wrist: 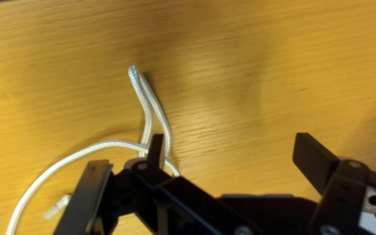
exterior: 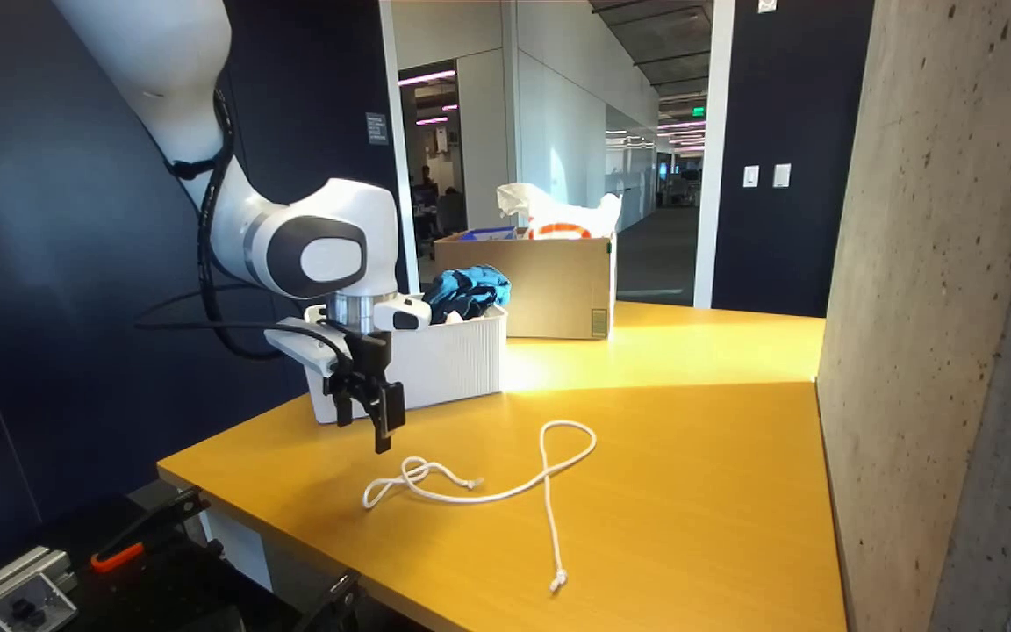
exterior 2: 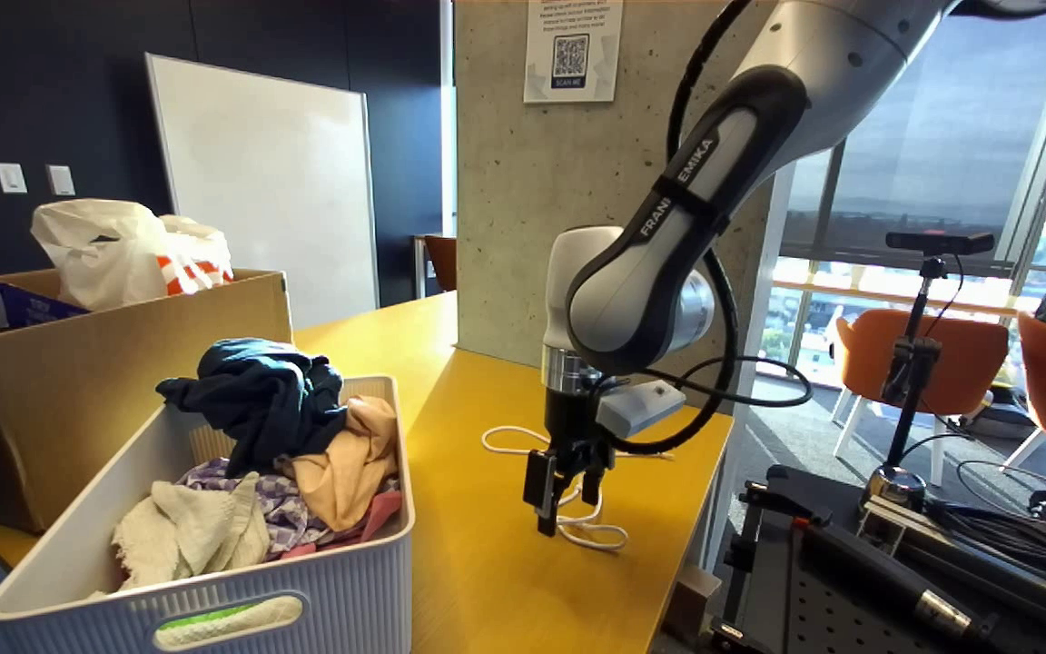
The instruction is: Unfold the white string
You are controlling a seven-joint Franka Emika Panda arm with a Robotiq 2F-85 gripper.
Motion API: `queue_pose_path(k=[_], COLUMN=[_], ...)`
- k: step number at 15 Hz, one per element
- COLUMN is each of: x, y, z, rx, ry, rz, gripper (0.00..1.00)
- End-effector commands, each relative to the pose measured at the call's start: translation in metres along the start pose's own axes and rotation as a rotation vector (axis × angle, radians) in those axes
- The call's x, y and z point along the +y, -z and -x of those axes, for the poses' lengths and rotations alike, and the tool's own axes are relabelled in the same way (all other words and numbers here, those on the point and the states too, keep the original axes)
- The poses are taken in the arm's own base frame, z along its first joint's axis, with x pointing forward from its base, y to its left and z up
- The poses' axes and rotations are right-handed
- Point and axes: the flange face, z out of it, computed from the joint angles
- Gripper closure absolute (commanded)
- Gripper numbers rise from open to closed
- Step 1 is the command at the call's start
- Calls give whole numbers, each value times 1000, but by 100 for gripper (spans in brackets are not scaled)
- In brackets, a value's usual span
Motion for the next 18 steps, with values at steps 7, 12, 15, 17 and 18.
queue_pose_path(k=[7,12,15,17,18], x=[7,10,15,20,23], y=[-50,-51,-54,-58,-61], z=[-19,-14,-10,-11,-13], rx=[-16,-21,-31,-37,-39], ry=[11,-4,-17,-21,-27], rz=[1,2,-2,-6,-9], gripper=[0,0,0,0,0])
